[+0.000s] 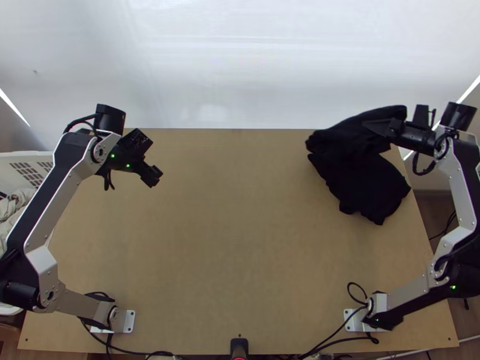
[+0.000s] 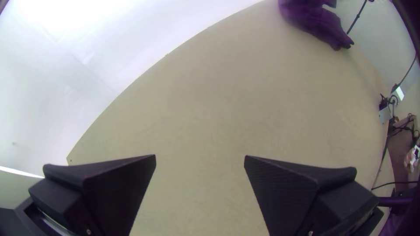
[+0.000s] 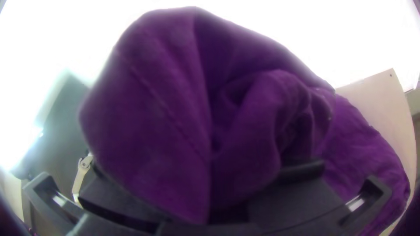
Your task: Fold the t-shirt
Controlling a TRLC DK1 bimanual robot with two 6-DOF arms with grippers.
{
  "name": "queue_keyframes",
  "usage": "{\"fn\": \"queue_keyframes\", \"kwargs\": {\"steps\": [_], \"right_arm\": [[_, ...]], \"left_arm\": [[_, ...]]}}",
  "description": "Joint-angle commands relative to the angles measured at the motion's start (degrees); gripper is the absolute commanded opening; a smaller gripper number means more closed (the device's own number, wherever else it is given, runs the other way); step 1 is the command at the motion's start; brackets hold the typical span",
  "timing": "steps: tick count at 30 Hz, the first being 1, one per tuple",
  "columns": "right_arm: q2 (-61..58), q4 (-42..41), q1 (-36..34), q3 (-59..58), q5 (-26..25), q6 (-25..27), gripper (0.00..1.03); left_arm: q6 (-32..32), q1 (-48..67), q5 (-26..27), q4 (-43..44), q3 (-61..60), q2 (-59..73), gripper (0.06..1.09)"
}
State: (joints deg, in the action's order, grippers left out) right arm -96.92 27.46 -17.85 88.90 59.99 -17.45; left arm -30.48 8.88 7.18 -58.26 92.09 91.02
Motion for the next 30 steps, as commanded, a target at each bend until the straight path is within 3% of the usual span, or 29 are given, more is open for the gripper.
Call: {"fn": "queue_keyframes", "kwargs": {"steps": [1, 10, 15, 16, 17, 19, 20, 26, 30], "right_arm": [[-1.51, 0.22, -6.68, -5.14, 0.04, 3.04, 0.03], [-3.09, 4.53, -17.49, -18.41, -1.36, 13.23, 0.03], [-2.66, 9.28, -21.88, -22.46, -8.13, 19.03, 0.03], [-2.13, 9.89, -22.5, -23.34, -9.63, 19.65, 0.11], [-1.07, 10.51, -23.02, -24.22, -12.61, 20.35, 0.32], [1.83, 11.3, -23.11, -26.32, -16.83, 20.88, 0.92], [3.85, 11.91, -23.11, -27.38, -18.15, 21.41, 1.0], [20.02, 11.82, -22.5, -32.3, -25.97, 21.76, 0.99], [27.49, 9.8, -18.72, -31.69, -36.87, 21.76, 0.99]], "left_arm": [[-0.28, -0.54, 0.03, -0.1, 0.02, -0.76, 1.04], [-0.11, -0.62, 0.29, -0.01, 0.19, -0.94, 1.04], [-0.28, -0.62, 0.38, -0.01, 0.45, -0.76, 1.04], [-0.28, -0.62, 0.38, -0.01, 0.54, -0.76, 1.04], [-0.37, -0.62, 0.47, -0.01, 0.72, -0.67, 1.04], [-0.28, -0.62, 0.47, -0.01, 0.89, -0.76, 1.04], [-0.37, -0.62, 0.47, -0.01, 0.89, -0.76, 1.04], [-0.46, -1.24, 0.55, -0.19, 0.37, -1.2, 1.04], [-0.46, -1.59, 0.82, -0.19, -0.25, -1.55, 1.04]]}}
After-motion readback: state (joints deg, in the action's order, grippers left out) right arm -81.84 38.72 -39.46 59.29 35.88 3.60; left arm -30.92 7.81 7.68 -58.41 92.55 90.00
